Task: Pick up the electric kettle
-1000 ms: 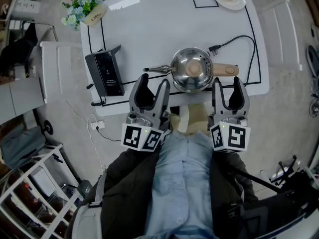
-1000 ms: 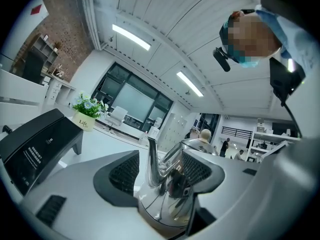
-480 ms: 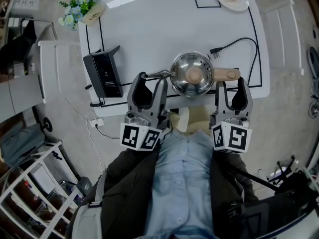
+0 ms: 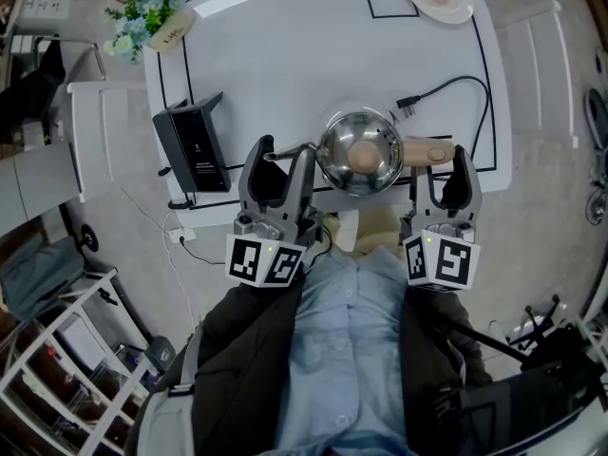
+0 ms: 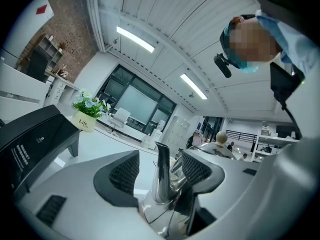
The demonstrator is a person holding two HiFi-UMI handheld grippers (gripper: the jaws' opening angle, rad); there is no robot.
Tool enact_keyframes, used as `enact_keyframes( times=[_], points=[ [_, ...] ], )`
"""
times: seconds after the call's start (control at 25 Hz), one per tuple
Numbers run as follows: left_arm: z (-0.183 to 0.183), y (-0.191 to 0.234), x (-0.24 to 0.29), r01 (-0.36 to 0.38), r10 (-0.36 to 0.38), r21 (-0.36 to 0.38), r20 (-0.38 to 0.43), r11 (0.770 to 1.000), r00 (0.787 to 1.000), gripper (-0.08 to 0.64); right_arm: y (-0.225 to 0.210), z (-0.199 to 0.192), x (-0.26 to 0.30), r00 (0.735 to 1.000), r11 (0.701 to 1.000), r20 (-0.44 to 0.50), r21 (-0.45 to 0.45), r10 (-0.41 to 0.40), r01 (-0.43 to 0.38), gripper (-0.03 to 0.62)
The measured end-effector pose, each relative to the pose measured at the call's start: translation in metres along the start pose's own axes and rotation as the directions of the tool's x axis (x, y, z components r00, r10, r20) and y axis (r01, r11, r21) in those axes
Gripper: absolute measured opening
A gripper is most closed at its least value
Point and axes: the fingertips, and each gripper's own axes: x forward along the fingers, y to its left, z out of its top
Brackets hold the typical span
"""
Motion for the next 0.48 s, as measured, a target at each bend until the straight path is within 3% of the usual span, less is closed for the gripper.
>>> enact_keyframes(
  times=[0.48],
  points=[
    [-0.001,0.010,0.015,-0.023,0.023,-0.008,0.004,1.000,1.000,0.255,-0.008,0.001,0.018,0.999,1.000,-0.029,-0.003,-0.019,0.019,0.242]
  ],
)
